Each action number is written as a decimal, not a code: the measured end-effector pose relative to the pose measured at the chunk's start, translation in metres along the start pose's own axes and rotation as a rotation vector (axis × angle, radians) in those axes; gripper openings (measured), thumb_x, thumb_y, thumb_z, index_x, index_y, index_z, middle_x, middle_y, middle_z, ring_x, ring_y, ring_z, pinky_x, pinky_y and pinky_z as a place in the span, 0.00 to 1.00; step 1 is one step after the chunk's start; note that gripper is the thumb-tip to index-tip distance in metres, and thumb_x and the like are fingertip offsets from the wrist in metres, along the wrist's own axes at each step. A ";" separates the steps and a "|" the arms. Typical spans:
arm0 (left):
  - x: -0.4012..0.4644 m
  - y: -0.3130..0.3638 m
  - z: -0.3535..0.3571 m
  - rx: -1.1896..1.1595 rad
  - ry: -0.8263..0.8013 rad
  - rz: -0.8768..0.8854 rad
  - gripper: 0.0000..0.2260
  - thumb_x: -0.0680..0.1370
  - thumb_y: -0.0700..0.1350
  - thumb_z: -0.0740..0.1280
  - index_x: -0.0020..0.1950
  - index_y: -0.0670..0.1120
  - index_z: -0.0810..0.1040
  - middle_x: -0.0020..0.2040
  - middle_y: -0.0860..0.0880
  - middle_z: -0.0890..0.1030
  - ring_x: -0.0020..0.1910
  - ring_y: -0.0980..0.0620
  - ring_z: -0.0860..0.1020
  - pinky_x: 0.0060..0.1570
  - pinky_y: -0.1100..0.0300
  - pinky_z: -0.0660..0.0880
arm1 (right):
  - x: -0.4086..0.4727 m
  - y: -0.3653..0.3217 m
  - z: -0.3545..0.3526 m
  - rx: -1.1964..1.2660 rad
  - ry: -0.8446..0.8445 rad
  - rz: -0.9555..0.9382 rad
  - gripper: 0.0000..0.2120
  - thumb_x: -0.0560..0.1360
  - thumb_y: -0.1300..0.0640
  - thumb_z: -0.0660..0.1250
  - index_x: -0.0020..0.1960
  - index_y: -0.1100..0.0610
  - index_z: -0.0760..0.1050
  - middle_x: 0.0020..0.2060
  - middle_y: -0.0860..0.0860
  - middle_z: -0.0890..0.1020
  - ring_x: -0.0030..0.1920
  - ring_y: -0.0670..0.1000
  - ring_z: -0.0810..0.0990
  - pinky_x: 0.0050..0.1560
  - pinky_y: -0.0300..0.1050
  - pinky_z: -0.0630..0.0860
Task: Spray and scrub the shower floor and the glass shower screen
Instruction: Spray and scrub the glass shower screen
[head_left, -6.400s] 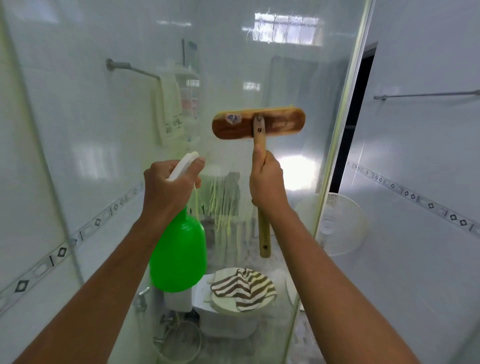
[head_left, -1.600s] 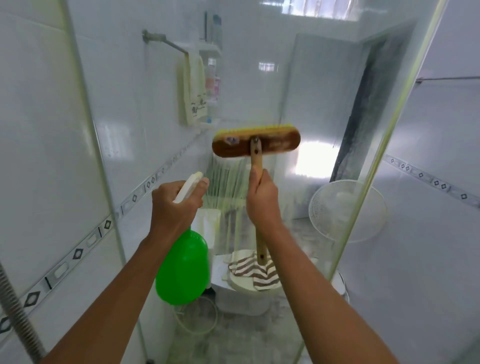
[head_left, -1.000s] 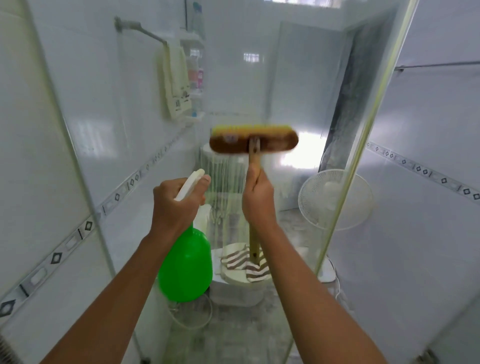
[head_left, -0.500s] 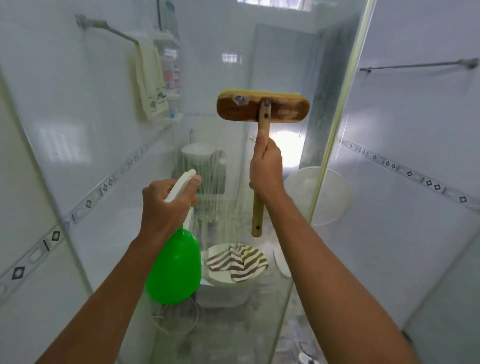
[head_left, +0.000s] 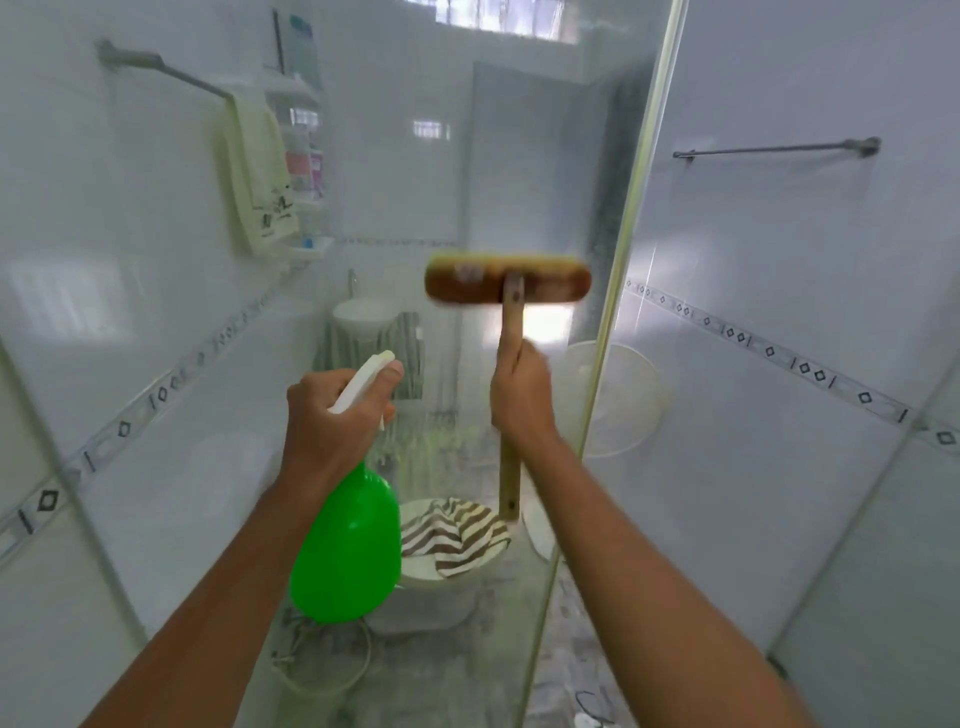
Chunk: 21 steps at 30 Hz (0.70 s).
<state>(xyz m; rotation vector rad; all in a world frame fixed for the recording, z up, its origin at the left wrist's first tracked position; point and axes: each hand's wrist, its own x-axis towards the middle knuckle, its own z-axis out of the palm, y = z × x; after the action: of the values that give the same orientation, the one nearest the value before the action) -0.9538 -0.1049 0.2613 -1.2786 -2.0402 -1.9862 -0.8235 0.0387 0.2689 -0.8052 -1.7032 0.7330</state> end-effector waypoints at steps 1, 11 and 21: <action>0.000 0.001 0.003 0.002 -0.001 0.006 0.22 0.80 0.53 0.74 0.30 0.42 0.83 0.21 0.54 0.77 0.21 0.60 0.74 0.27 0.71 0.68 | 0.025 -0.022 -0.008 -0.017 0.037 -0.018 0.20 0.84 0.45 0.49 0.38 0.51 0.67 0.30 0.48 0.72 0.29 0.47 0.71 0.29 0.42 0.72; 0.002 0.005 0.011 -0.035 0.006 0.015 0.21 0.78 0.59 0.73 0.31 0.46 0.85 0.29 0.46 0.84 0.30 0.49 0.83 0.37 0.57 0.78 | -0.095 0.094 0.020 -0.114 -0.159 0.084 0.25 0.79 0.36 0.47 0.48 0.52 0.74 0.34 0.50 0.78 0.33 0.45 0.77 0.32 0.42 0.71; -0.032 -0.057 0.009 0.061 -0.066 -0.121 0.22 0.80 0.54 0.74 0.28 0.45 0.82 0.26 0.48 0.81 0.24 0.59 0.76 0.31 0.62 0.73 | 0.027 -0.051 0.002 0.006 -0.053 -0.061 0.18 0.84 0.43 0.49 0.40 0.49 0.67 0.32 0.46 0.72 0.29 0.42 0.72 0.28 0.40 0.73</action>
<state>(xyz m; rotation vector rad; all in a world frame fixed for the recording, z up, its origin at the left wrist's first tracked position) -0.9591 -0.1055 0.1953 -1.2535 -2.2411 -1.9362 -0.8392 0.0305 0.3244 -0.7320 -1.7649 0.7231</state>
